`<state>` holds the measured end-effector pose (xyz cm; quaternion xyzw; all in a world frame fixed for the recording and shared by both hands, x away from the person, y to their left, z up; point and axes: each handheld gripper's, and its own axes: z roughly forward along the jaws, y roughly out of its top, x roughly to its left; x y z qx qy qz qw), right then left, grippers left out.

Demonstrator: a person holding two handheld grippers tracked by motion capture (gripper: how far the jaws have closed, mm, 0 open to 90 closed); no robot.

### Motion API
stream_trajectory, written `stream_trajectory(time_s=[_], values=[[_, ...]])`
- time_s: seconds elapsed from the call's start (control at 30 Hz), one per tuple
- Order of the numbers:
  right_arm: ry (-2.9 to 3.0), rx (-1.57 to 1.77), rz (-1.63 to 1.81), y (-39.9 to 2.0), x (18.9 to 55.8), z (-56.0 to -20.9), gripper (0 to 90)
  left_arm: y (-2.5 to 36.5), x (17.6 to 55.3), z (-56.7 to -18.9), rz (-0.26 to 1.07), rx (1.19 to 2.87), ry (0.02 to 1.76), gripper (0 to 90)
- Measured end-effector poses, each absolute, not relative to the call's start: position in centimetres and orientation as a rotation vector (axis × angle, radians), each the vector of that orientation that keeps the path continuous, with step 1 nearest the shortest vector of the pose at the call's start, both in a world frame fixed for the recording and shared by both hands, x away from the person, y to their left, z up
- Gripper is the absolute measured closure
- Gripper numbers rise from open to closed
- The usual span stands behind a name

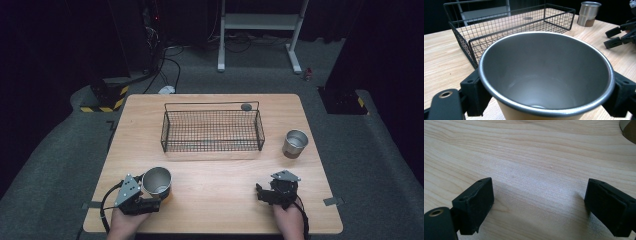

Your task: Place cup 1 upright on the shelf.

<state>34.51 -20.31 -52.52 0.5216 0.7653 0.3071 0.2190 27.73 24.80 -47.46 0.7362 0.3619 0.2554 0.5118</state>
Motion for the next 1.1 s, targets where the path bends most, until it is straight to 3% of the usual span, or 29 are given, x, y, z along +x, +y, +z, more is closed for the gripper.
stream_trajectory(time_s=[1.1], values=[[2.130,1.432,0.855,-20.4,34.5,-52.5,8.8,21.5,30.3,-45.7,0.554,1.739,0.899,13.5]])
